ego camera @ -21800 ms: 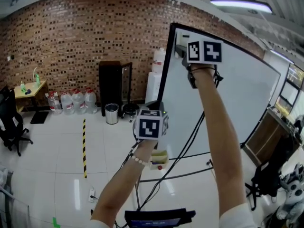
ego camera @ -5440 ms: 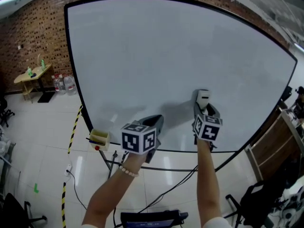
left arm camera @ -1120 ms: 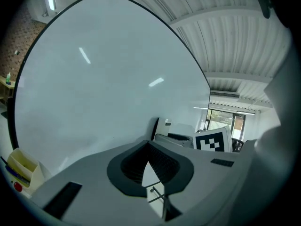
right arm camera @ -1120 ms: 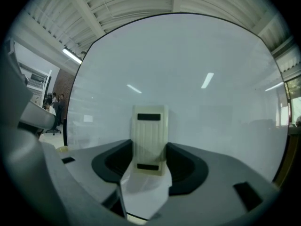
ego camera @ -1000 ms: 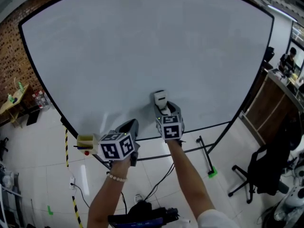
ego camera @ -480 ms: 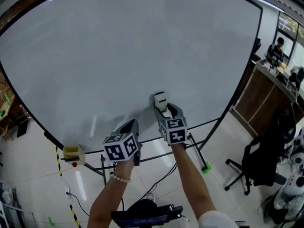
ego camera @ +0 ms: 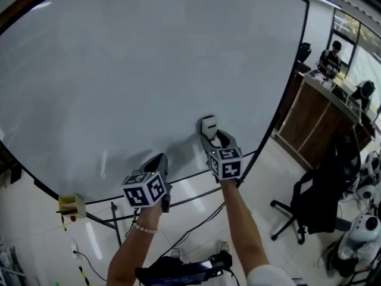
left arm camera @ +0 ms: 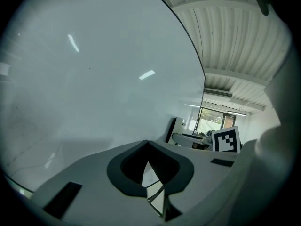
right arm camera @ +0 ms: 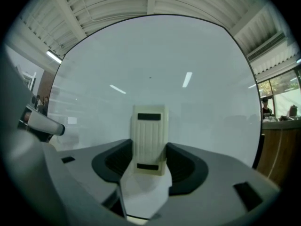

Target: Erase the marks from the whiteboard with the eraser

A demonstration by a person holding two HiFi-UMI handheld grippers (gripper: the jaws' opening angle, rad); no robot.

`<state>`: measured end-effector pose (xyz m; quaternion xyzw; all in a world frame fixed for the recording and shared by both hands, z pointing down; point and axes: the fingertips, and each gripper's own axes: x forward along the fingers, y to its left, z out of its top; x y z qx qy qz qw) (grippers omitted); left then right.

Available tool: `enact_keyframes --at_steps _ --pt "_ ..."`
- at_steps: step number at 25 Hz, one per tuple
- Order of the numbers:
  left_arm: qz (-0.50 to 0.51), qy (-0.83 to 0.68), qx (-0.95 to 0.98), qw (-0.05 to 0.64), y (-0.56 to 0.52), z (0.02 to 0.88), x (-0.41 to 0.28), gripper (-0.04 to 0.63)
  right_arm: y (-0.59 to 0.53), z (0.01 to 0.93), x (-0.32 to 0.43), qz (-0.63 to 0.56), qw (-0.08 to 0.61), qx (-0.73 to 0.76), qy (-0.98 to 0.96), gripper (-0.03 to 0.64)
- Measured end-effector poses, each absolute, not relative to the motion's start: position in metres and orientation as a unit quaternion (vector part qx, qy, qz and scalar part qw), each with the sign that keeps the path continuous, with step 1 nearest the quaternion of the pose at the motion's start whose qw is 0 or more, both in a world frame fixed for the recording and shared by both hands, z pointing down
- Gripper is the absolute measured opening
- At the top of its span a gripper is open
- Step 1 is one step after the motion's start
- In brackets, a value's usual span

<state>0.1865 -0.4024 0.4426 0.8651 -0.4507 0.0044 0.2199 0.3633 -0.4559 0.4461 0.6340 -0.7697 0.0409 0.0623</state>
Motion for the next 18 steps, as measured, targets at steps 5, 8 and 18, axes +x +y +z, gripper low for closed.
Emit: enact_keyframes --at_steps 5,8,18 --pt "-0.014 -0.466 0.854 0.232 -0.411 0.444 0.248 -0.012 -0.464 0.445 0.427 0.032 0.075 0.620 -0.780 0.255" --pt "-0.022 -0.472 0.849 0.236 -0.413 0.447 0.294 -0.012 -0.469 0.445 0.470 0.025 0.080 0.613 -0.786 0.256" --pt "-0.031 -0.487 0.838 0.243 -0.423 0.460 0.407 -0.012 -0.486 0.447 0.631 0.027 0.062 0.619 -0.783 0.256"
